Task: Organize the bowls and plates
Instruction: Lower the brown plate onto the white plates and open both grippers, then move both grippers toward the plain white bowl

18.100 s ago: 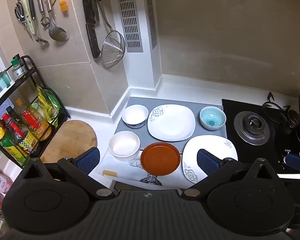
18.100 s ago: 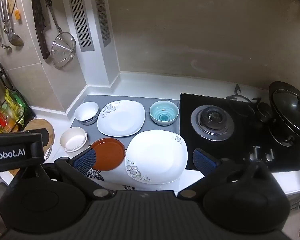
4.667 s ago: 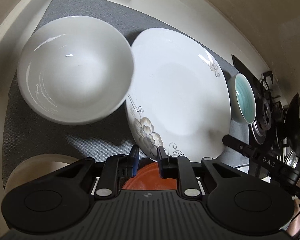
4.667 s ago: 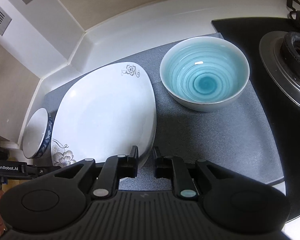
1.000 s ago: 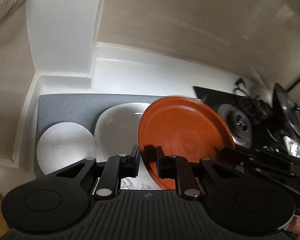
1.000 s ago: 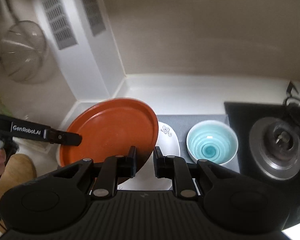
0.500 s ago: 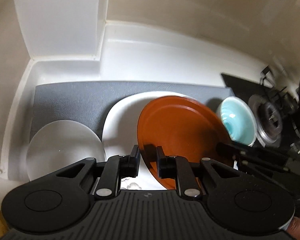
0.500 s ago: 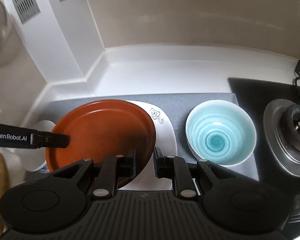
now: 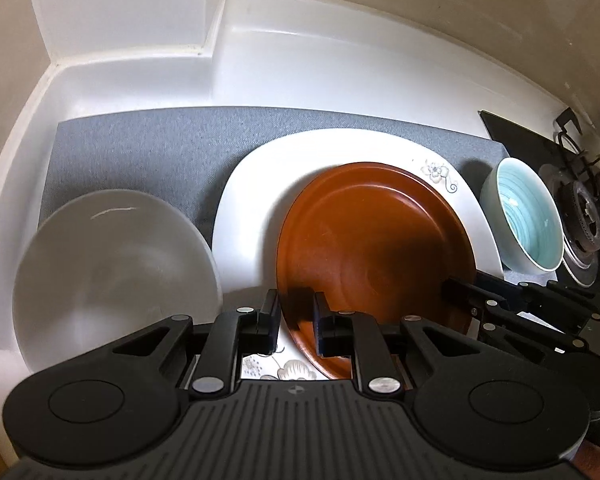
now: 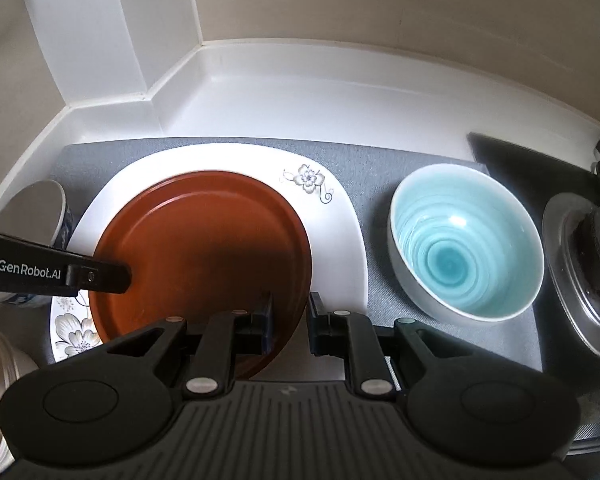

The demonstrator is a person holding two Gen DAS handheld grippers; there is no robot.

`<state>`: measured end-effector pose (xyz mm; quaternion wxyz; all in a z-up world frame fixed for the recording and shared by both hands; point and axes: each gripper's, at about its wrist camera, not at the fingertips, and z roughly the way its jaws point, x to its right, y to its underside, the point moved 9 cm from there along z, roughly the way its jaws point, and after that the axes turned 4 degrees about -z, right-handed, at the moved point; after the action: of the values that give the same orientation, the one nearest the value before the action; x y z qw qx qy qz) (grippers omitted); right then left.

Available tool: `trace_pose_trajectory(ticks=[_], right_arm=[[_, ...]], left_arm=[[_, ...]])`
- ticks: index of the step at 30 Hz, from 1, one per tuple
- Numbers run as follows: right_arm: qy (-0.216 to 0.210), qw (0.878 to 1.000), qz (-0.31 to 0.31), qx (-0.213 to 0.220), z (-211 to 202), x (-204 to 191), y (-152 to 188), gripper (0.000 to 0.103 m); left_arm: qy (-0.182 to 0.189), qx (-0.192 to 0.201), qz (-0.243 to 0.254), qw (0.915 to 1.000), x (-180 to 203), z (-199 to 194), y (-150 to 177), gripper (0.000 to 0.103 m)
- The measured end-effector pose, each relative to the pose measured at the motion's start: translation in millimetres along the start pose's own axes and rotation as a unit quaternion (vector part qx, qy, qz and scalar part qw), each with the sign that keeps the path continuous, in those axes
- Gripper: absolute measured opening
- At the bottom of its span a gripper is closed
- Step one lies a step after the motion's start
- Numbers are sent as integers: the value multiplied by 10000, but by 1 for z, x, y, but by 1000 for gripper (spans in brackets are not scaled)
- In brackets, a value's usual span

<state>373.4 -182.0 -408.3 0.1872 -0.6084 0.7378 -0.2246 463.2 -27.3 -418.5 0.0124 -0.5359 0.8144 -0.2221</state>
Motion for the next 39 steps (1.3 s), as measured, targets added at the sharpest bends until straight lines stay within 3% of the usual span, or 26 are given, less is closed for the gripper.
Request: trace_pose_trajectory(ticks=[6,7,8,10,12,13,15,18,24,25,27,32,34,38,39], right_arm=[[183,9995,-196,138,1,0,-2,20],[284,9989,-319,210,0,-1,-2,24],[372,9978,-449,306,-1,-2,-1,29],[172,9977,-513,415,-3,-9,1,68],[42,9977,-464,502,-7,-14,3,81],[32,9974,-451,566,-11,-15,4,81],[-47,9974,-300,658,-19,-14,4,81],[-204,9967,-86,780,-33,-15,4,81],[-781,9919,314,951,-46,-32,-12,82],[-916,9906,324,959,-46,-40,-15,82],[-1145,9887,221,943,-45,-58,-22,81],[-1950,9798,49,433,-29,-106,-28,72],[-2060,9774,-319,340,-25,-118,-31,61],[-2292,9724,-431,28,-15,-128,-35,60],[-2353,9709,-435,-68,-12,-132,-35,55]], left_arm=[[44,143,250,9996,5,1,4,18],[101,103,277,9995,8,3,6,18],[148,66,283,9995,9,3,8,18],[245,45,173,9995,10,0,12,22],[373,216,95,9990,9,-13,16,35],[466,397,99,9981,8,-25,18,41],[608,789,114,9950,4,-51,20,62],[515,1118,54,9924,-14,-82,23,68],[-115,1350,-697,9883,-88,-97,21,64],[-227,1300,-787,9881,-101,-96,20,61],[-443,1200,-936,9874,-119,-92,21,45],[-534,993,-1122,9873,-136,-80,26,37],[-410,937,-1202,9875,-140,-76,28,37],[-222,848,-1320,9874,-143,-67,33,37],[-171,849,-1350,9870,-143,-64,32,37]])
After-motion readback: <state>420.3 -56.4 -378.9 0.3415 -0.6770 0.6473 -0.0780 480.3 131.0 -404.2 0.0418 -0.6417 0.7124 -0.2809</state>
